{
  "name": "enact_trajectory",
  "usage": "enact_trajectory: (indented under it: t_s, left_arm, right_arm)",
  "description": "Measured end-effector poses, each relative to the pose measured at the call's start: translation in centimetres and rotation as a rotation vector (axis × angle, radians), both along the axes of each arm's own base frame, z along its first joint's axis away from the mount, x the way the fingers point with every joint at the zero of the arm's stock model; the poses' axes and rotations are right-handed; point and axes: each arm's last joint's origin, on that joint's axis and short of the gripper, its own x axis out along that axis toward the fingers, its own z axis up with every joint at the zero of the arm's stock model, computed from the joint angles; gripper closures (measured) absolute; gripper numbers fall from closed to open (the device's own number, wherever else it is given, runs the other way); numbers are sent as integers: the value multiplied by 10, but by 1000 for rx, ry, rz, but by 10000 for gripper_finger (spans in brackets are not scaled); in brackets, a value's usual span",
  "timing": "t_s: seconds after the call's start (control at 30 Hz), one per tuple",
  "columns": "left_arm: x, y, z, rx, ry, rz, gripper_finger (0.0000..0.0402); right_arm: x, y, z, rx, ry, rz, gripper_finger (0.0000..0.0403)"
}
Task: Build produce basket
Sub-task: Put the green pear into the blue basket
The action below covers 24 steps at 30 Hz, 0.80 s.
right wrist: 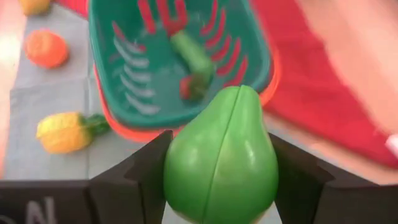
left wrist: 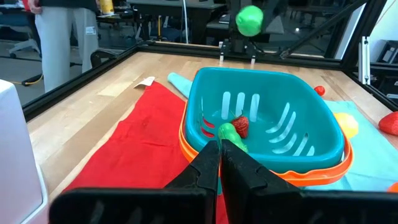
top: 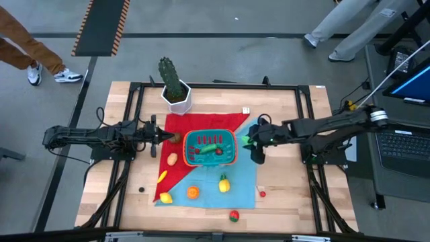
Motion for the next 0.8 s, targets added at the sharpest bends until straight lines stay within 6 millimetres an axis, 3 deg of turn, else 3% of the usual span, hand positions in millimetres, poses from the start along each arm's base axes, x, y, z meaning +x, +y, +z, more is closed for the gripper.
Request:
enact_trajectory:
  t_s: [0.3, 0.47, 0.6, 0.8]
  left_arm:
    - [0, 0, 0, 13, 2, -3, 394]
    - [0, 0, 0, 32, 5, -6, 394]
    - [0, 0, 0, 32, 5, -6, 394]
    - [0, 0, 0, 31, 5, -6, 394]
  right_arm:
    - [-12, -7, -32, -36, -331, 18, 184]
    - [-19, -7, -43, -45, -536, 109, 184]
    - [-25, -9, -51, -33, -574, 126, 184]
    - [-22, -14, -46, -55, -594, 127, 184]
